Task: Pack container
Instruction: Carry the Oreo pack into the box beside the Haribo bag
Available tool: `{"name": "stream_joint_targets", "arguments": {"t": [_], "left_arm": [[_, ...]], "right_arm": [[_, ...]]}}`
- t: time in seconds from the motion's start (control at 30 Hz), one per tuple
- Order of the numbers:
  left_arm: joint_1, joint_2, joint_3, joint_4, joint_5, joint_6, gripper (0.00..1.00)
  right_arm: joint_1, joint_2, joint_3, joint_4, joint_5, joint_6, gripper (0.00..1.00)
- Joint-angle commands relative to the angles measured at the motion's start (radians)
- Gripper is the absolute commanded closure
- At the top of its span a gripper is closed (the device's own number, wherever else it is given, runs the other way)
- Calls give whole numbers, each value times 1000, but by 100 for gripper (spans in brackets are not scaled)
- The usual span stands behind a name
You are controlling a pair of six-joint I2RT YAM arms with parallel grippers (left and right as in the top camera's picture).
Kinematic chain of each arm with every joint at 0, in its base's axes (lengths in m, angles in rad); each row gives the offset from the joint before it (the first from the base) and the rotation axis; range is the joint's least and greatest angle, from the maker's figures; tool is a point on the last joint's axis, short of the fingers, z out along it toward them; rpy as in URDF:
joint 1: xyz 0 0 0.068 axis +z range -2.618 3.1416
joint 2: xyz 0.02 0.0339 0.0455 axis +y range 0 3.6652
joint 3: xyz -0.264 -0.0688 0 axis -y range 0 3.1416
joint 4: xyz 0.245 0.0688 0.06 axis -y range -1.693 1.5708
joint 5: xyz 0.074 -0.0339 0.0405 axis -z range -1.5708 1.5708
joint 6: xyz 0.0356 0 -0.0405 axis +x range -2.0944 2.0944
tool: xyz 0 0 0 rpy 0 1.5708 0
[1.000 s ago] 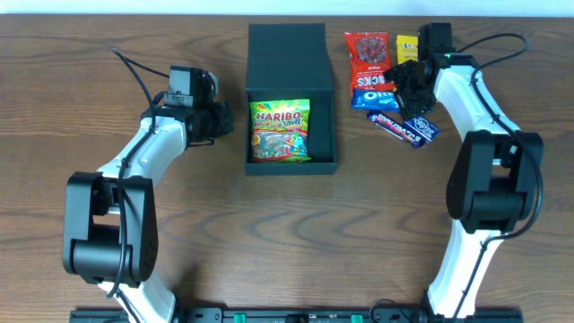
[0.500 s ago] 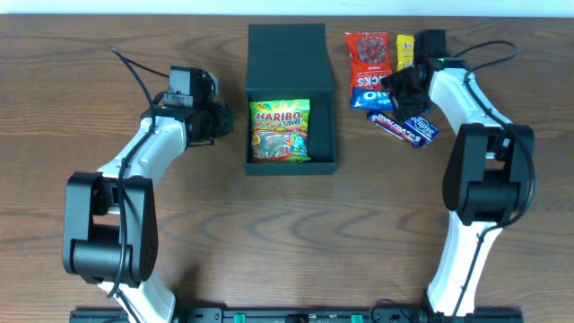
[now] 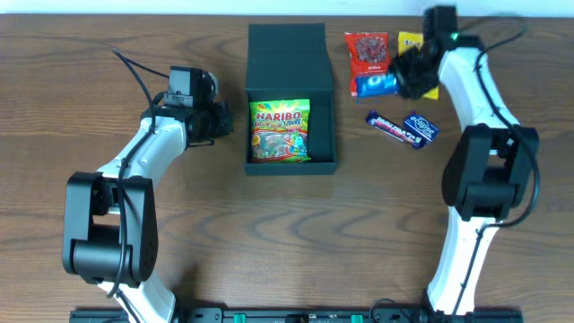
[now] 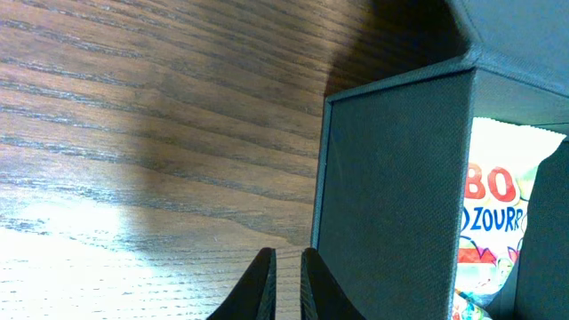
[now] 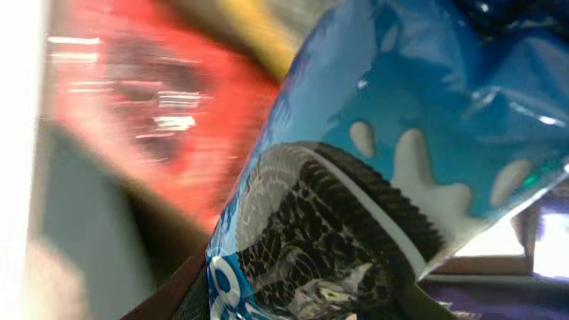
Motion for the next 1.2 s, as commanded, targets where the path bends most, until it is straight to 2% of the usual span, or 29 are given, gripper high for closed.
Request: {"name": "stream_joint_targets", "arguments": {"t": [0.0, 0.1, 0.17, 0.4, 0.5, 0.67, 0.83, 0.9, 1.07, 1.17], "left_arm": [[2, -23, 20, -2, -11, 18, 86], [2, -23, 20, -2, -27, 18, 85], [3, -24, 21, -2, -51, 18, 84], [33, -44, 26, -2, -63, 18, 84], [54, -56, 26, -2, -62, 18, 84], [63, -65, 26, -2, -62, 18, 84], [63, -65, 26, -3, -61, 18, 84], [63, -65, 26, -6, -59, 18, 84], [63, -65, 26, -22, -60, 18, 84], [63, -65, 26, -31, -60, 18, 84]], "right_arm": [[22, -17, 150, -12, -92, -273, 75], [59, -17, 233, -21, -218, -531, 76], [93, -17, 266, -57, -257, -678, 81], [231, -17, 273, -286, -248, -1165, 86], [312, -17, 272, -384, -140, -1317, 89], [387, -17, 265, -435, -62, -1318, 97], [399, -15, 248, -434, -42, -1206, 92], [396, -15, 245, -450, -18, -1120, 90], [404, -15, 244, -536, -17, -1101, 89], [403, -15, 238, -569, -14, -1043, 89]]}}
